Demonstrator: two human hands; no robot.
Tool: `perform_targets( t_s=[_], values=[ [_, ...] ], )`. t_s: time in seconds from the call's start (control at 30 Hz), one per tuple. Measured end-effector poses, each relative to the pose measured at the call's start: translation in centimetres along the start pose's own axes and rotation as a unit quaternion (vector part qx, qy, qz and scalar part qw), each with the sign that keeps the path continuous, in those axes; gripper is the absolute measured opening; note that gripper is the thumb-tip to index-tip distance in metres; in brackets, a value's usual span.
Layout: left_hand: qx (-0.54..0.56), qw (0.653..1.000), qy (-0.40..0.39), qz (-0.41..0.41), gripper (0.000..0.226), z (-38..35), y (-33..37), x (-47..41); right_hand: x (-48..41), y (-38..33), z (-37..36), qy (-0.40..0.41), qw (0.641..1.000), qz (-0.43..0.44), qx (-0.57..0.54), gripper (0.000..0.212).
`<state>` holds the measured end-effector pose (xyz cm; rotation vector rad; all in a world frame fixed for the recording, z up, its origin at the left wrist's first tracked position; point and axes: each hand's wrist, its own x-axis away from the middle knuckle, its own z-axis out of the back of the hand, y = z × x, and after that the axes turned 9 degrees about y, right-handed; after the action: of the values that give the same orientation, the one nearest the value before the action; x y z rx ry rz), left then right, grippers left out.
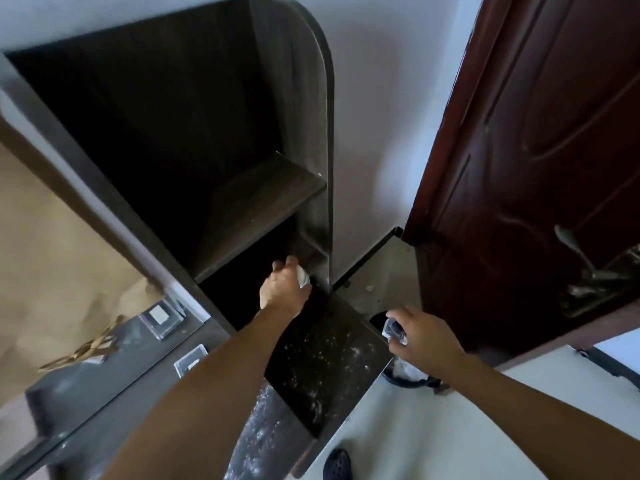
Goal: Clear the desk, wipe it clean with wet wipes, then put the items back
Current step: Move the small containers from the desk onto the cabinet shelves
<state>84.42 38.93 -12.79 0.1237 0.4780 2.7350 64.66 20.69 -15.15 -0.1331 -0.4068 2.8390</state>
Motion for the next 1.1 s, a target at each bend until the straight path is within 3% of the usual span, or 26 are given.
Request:
perform_targets(
  t_s=[0.33,0.53,0.8,1.1],
  values=[
    [0.032,0.992,0.026,0.118,0.066,-3.6,2.3,-7.6,-10.1,4.7,-2.9,-0.024,0.992,0.117,-0.031,0.037],
    [0.037,0.980,0.065,0.186,0.059,-5.6,2.6,-11.6,-14.0,5.9,-3.7,-0.031,0.981,0.192,-0.004,0.037],
    [0.118,0.964,0.104,0.215,0.068,-5.6,1.5,-11.1,-16.1,5.9,-4.8,-0.085,0.969,0.233,-0.007,0.041],
    [-0.072,0.976,0.117,0.171,0.042,-6.9,-3.3,-1.2,-20.5,-3.2,-4.1,-0.047,0.934,0.355,-0.001,0.020]
  ],
)
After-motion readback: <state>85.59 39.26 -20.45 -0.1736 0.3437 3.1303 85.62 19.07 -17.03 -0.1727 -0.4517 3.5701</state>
